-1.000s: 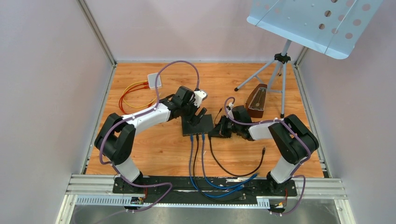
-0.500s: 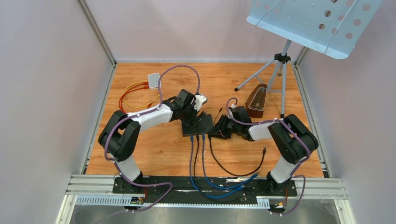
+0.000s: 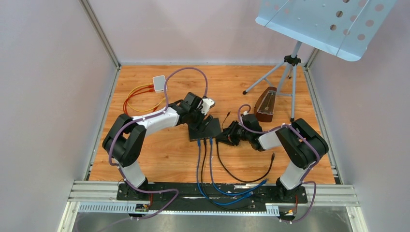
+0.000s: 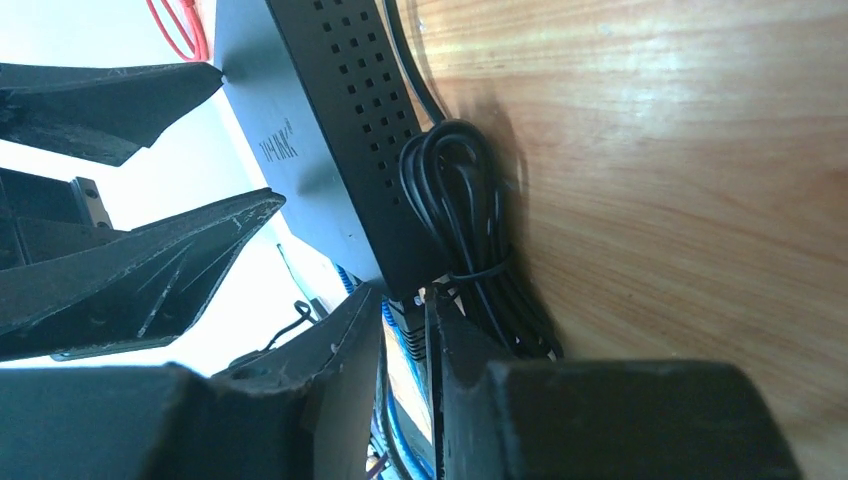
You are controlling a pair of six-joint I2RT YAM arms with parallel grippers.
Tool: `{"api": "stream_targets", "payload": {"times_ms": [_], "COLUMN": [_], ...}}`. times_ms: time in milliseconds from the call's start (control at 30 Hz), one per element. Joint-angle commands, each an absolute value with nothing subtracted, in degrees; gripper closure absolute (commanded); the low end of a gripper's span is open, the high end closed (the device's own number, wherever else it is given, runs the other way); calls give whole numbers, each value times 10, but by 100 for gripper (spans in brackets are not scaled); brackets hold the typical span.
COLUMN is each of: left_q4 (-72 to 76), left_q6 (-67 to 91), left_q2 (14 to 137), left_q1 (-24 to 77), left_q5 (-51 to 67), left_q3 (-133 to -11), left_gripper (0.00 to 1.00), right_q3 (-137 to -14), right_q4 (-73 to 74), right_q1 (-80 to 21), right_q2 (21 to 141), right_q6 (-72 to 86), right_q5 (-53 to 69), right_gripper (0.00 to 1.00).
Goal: Pull the plug from the switch port
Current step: Pull the connector from the switch port.
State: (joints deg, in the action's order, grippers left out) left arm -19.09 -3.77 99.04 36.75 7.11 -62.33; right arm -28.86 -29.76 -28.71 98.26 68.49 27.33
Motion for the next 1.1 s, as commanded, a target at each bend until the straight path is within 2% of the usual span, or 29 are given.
{"api": "stream_targets", "payload": {"times_ms": [0,67,267,333,567,733,867,1000,1067], "left_q4": [-215,-216,-220,-221,-223,-222,-223,-223,-223], "left_q6": [-40,-41,-40,-40,-41,-42,-42,-43,-42], "left_q2": [1009,1010,1009,1008,1009,1011,1012,1013,1013], "left_q1": [367,368,367,368,368,368,368,368,368], "left_q5": [93,93,95,96,104,105,107,110,113], "left_q3": [-633,-634,-637,-636,-637,-639,-640,-639,-637], "left_gripper": [21,21,22,22,23,24,24,24,24], "right_q3": [-282,-280,-265,-270,-292,-294,-295,-296,-302], "right_q4": [-303,-309,-336,-325,-275,-255,-243,-245,-238], "right_q1": [-289,-290,-290,-290,-290,-290,-290,-290,-290], "right_q2": [985,983,978,982,990,980,974,967,960], "right_q6": [691,683,704,714,724,710,694,675,653], "right_q5": [238,243,239,235,221,217,215,217,222], "right_gripper": [78,78,65,64,79,84,84,99,100]}}
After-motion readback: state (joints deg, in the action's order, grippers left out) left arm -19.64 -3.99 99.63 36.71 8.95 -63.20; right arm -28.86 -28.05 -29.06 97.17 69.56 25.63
